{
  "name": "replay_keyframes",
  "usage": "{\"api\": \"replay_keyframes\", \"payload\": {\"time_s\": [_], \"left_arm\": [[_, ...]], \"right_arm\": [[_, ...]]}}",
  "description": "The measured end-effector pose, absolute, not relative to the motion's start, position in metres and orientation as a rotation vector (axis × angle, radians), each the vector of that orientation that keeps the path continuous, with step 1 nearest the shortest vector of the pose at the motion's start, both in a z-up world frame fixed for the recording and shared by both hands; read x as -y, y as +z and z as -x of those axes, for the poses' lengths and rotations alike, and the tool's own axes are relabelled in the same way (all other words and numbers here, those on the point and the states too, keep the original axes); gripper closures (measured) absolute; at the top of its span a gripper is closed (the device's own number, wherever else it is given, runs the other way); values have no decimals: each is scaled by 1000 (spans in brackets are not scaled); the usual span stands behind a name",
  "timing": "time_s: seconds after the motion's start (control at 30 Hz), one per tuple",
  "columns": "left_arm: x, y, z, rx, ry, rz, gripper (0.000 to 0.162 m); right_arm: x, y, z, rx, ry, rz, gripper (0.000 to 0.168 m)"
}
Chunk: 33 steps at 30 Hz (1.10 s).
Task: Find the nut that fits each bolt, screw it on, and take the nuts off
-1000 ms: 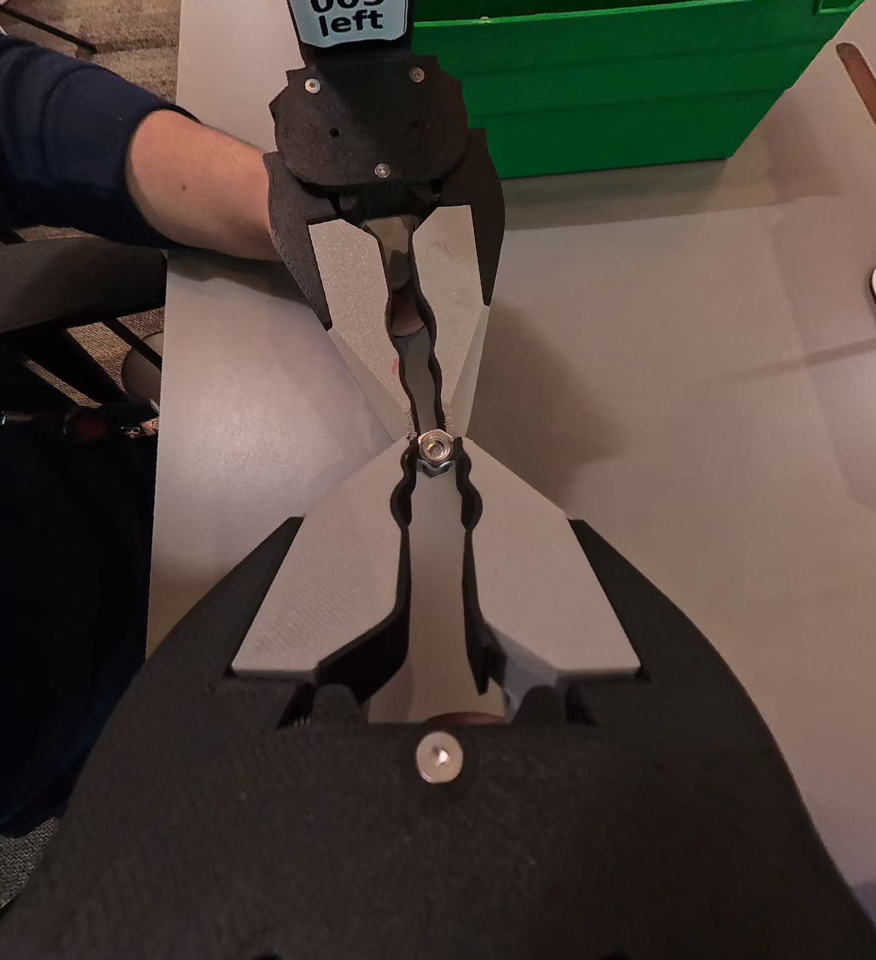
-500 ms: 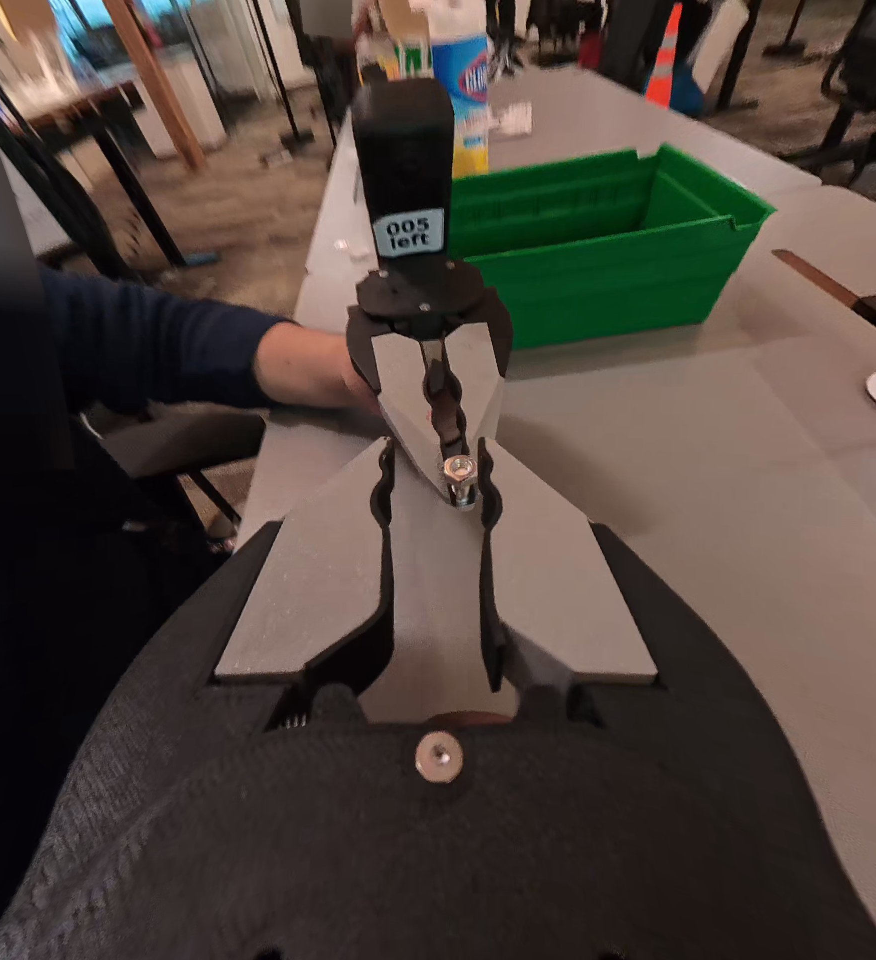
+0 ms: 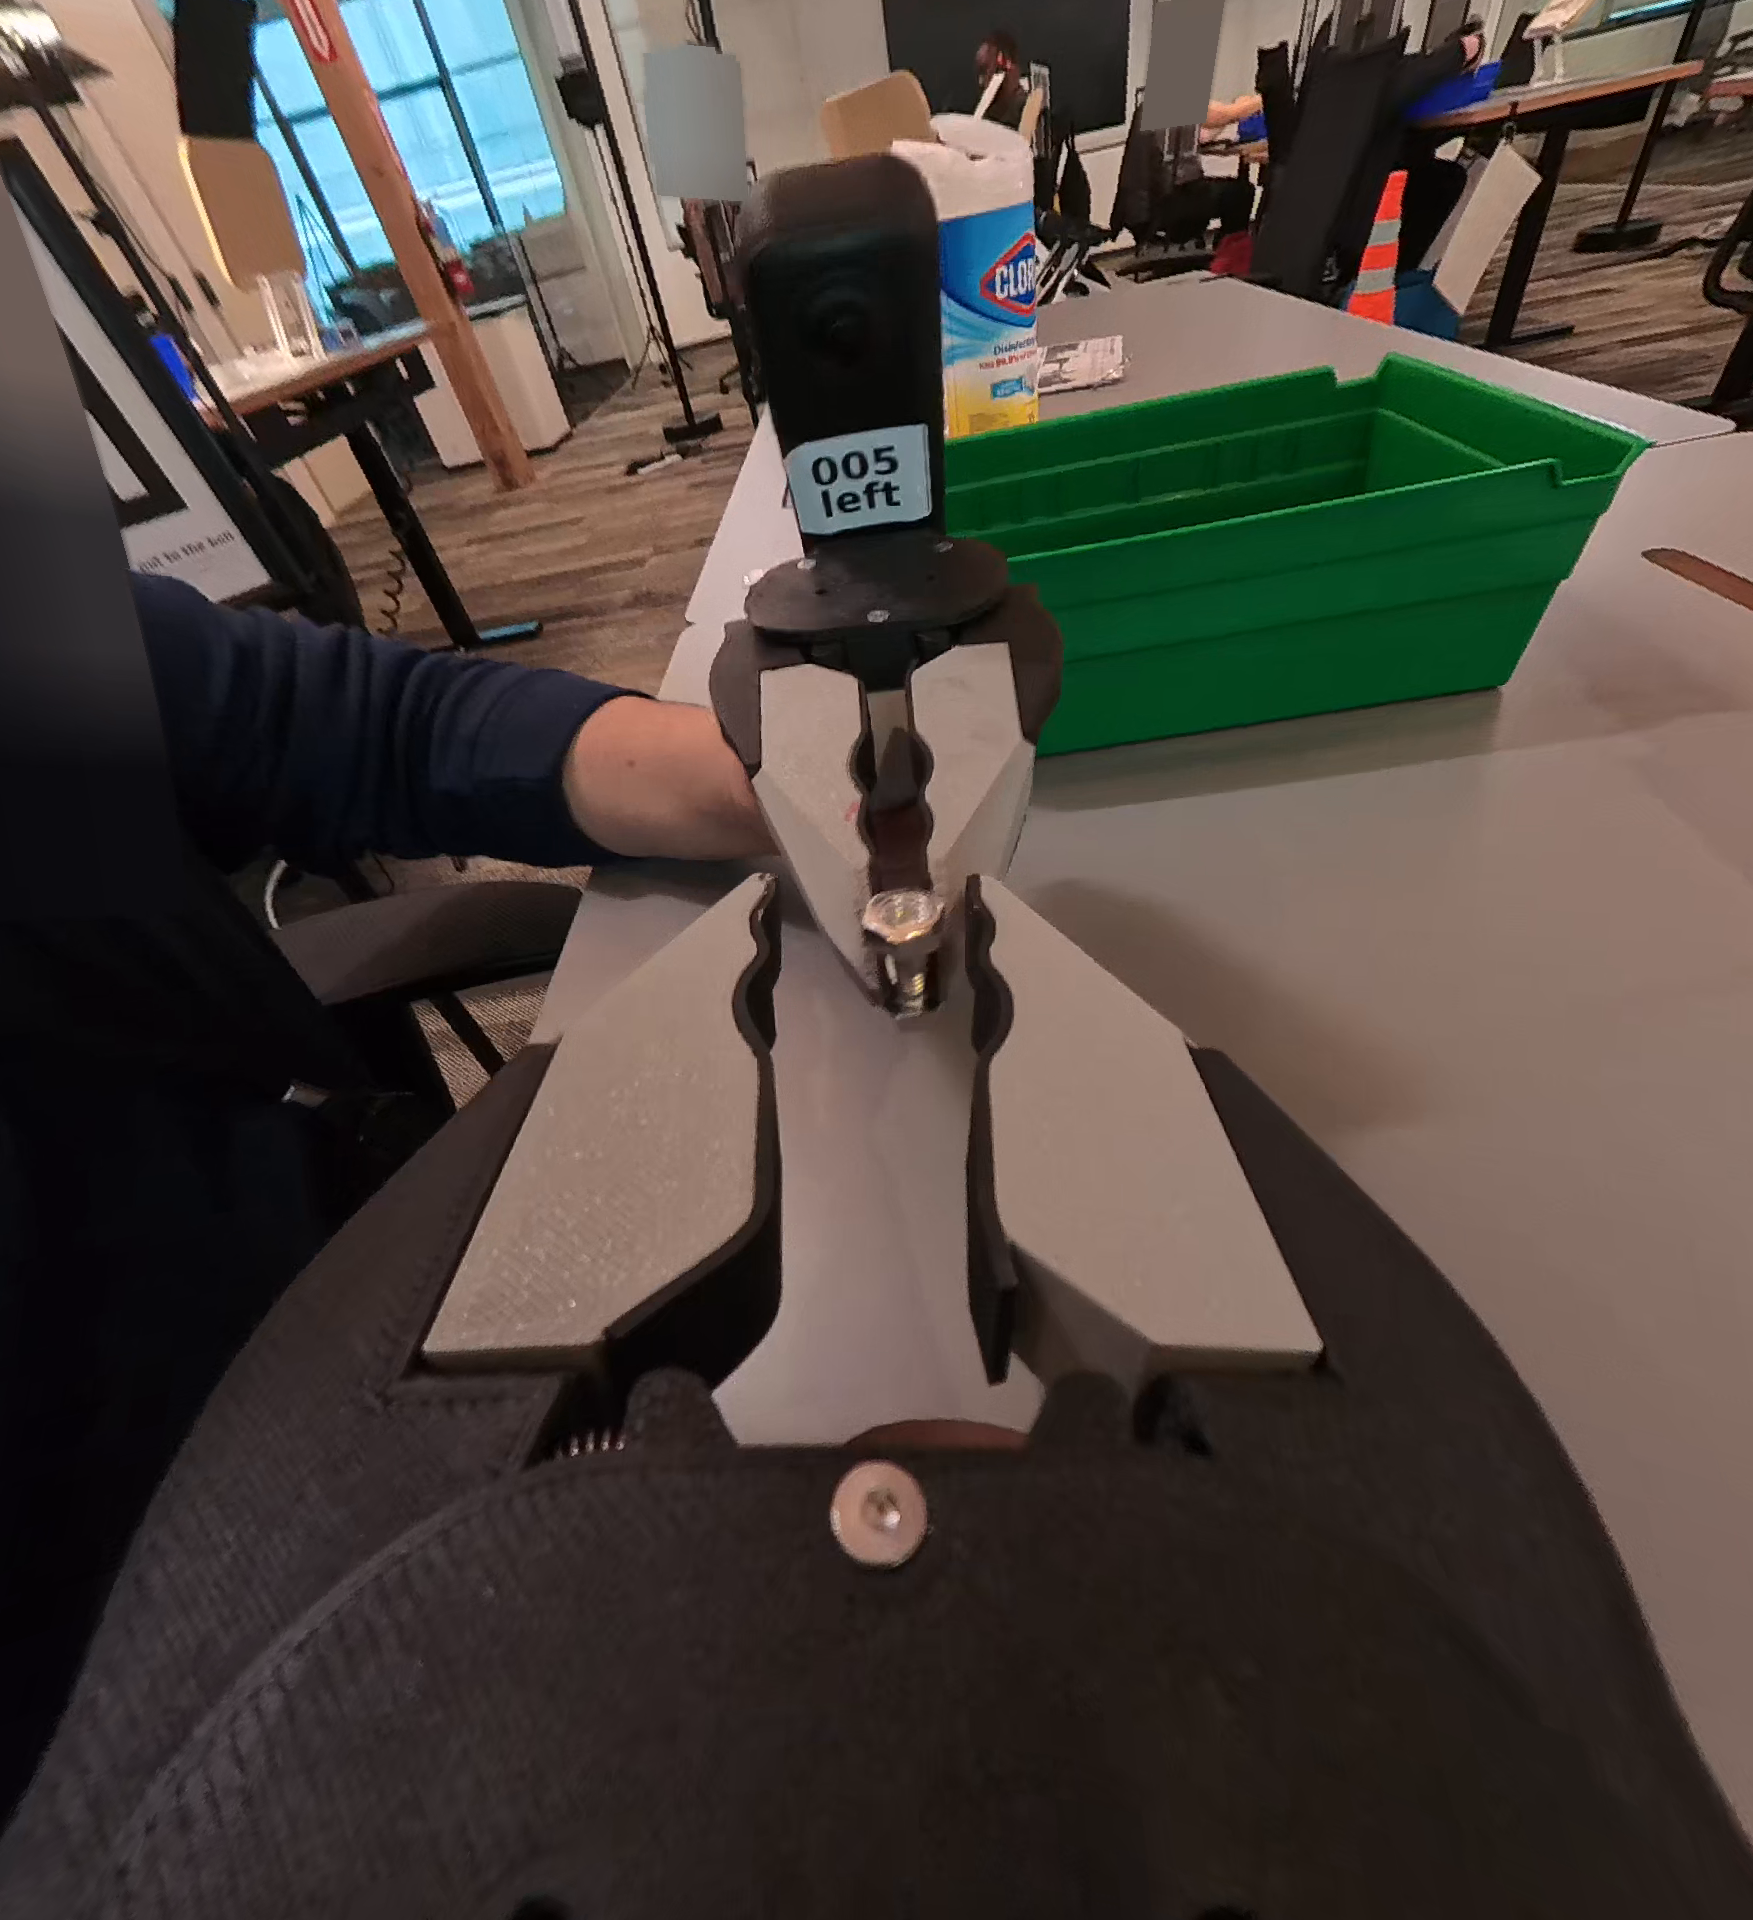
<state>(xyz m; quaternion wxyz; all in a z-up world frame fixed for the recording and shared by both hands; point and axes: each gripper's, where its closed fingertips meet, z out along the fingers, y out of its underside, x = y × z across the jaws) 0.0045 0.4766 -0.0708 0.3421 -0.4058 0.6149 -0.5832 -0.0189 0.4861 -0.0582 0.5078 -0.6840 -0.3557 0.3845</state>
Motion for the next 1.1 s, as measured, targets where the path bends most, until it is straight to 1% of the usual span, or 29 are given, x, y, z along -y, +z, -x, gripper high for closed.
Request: {"api": "replay_keyframes", "payload": {"time_s": [0.13, 0.23, 0.4, 0.6, 0.63, 0.7, 0.73, 0.93, 1.0, 1.07, 1.1], "left_arm": [[-486, -70, -5, -1561, -1495, 1081, 157], [-489, -70, -5, -1547, -1512, 1101, 157], [-484, -73, -6, -1574, -1507, 1097, 157], [-489, -70, -6, -1545, -1504, 1105, 157], [-491, -68, -5, -1531, -1512, 1110, 157], [-496, -66, -5, -1498, -1536, 1131, 157], [-499, -67, -5, -1497, -1537, 1145, 157], [-488, -73, -8, -1557, -1506, 1123, 157], [-489, -73, -8, -1552, -1493, 1124, 157], [-498, -70, -7, -1506, -1513, 1154, 157], [-504, -68, -6, -1473, -1531, 1176, 157]], "right_arm": [[-487, -56, 12, 846, 869, 1649, 136], [-487, -56, 5, 841, 839, 1646, 144], [-495, -52, 6, 778, 853, 1630, 137], [-491, -59, 15, 823, 836, 1641, 135], [-491, -58, 12, 819, 823, 1642, 135], [-489, -52, 6, 808, 825, 1618, 144], [-489, -48, 3, 791, 831, 1606, 144], [-502, -52, 7, 722, 833, 1628, 133], [-498, -58, 15, 770, 842, 1643, 135], [-497, -58, 14, 780, 801, 1643, 130], [-497, -57, 10, 777, 779, 1640, 132]]}}
